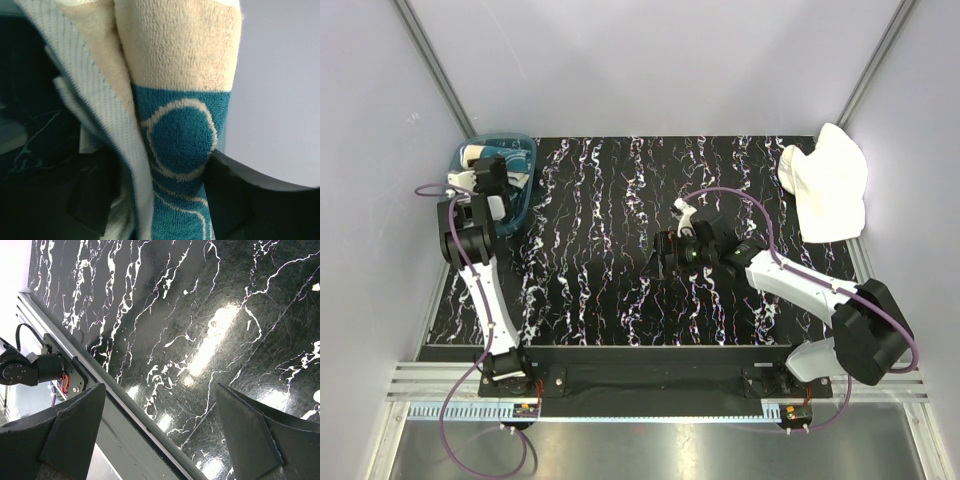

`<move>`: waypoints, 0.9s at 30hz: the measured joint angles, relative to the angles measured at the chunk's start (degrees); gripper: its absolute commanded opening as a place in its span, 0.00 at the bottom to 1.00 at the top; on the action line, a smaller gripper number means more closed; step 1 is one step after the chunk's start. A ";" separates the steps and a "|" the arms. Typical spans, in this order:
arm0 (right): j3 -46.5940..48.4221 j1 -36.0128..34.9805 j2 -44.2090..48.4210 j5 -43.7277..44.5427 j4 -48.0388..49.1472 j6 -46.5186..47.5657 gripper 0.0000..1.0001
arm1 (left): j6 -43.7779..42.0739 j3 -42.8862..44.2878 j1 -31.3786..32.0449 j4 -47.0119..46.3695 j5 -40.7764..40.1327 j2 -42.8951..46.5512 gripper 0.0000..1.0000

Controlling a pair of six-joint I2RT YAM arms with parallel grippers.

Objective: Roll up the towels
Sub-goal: Place the rolled towel into the container

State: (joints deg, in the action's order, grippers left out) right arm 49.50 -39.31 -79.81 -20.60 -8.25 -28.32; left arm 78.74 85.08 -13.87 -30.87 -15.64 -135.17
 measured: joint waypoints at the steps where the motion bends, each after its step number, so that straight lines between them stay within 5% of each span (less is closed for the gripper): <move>1: 0.00 0.00 0.02 0.00 0.00 -0.04 0.97 | 0.50 0.11 -0.42 -0.04 1.38 0.00 0.78; 2: 0.00 0.00 0.04 -0.02 0.02 -0.13 0.97 | 0.57 0.59 -0.85 0.42 2.78 0.02 0.82; 3: 0.00 0.00 0.13 -0.02 -0.02 -0.20 0.97 | 0.26 1.22 -1.25 1.46 3.96 0.15 0.98; 4: 0.00 0.00 0.26 0.00 -0.09 -0.22 0.97 | -0.28 1.49 -1.62 2.16 5.03 0.44 0.99; 20: 1.22 0.07 6.64 5.35 -8.26 -0.44 1.00 | -4.15 -7.17 -4.24 22.14 10.38 16.90 0.99; 27: 14.99 5.90 3.41 10.91 -19.54 0.22 0.99 | -8.13 -12.94 -4.28 27.52 10.95 31.34 0.99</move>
State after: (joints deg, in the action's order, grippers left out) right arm 64.49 -33.41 -76.40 -9.69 -27.79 -28.10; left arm 70.61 72.14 -18.15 -3.36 -4.69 -103.83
